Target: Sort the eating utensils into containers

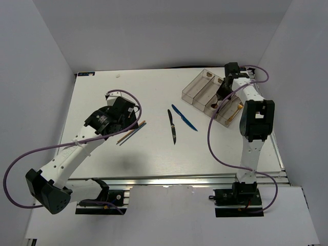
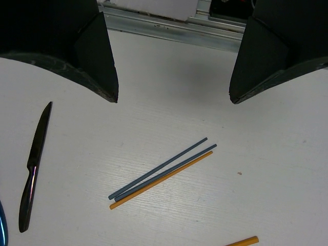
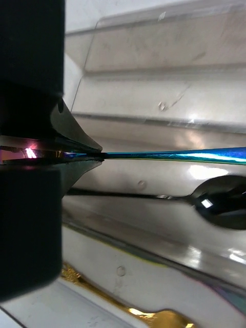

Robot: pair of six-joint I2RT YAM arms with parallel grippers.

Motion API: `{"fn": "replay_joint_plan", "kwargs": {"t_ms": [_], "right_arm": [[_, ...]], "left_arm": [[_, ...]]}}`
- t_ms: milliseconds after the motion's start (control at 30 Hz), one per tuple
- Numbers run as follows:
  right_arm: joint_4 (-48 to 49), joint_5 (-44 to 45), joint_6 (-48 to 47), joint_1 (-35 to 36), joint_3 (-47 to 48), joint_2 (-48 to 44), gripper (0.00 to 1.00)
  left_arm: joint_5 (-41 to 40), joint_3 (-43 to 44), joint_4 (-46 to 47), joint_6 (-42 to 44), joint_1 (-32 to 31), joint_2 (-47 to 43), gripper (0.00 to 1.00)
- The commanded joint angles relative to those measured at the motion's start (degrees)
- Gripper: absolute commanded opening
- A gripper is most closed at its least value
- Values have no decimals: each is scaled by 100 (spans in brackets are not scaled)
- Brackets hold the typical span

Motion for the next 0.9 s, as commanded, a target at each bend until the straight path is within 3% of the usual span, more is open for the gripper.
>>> {"fn": "replay_joint_plan", "kwargs": {"t_ms": [0, 133, 167, 267, 400, 500, 633, 700, 867], "right_arm": [[55, 132, 172, -56, -258, -524, 12], [126, 150, 242, -74, -539, -682, 31], [152, 141, 260, -65, -549, -691, 50], [-14, 141, 260, -74, -260, -630, 72], [-296, 159, 173, -56, 303, -804, 73], [-147, -104, -47, 58, 181, -1121, 73], [178, -105, -495, 723, -556, -2120, 75], [188, 296, -697, 1085, -1013, -2404, 88], [-200, 414, -426, 2079, -1813, -3168, 89]], "left_arm": [[58, 107, 236, 170, 2, 11, 98], [128, 89, 333, 284, 11, 72, 98], [146, 80, 359, 311, 11, 81, 98], [198, 71, 395, 416, 11, 90, 98], [286, 45, 465, 548, 11, 116, 98], [418, 1, 562, 592, 11, 125, 98], [559, 123, 693, 557, 11, 405, 98], [586, 159, 790, 609, 11, 511, 98], [997, 150, 1387, 899, 501, 1177, 98]]}}
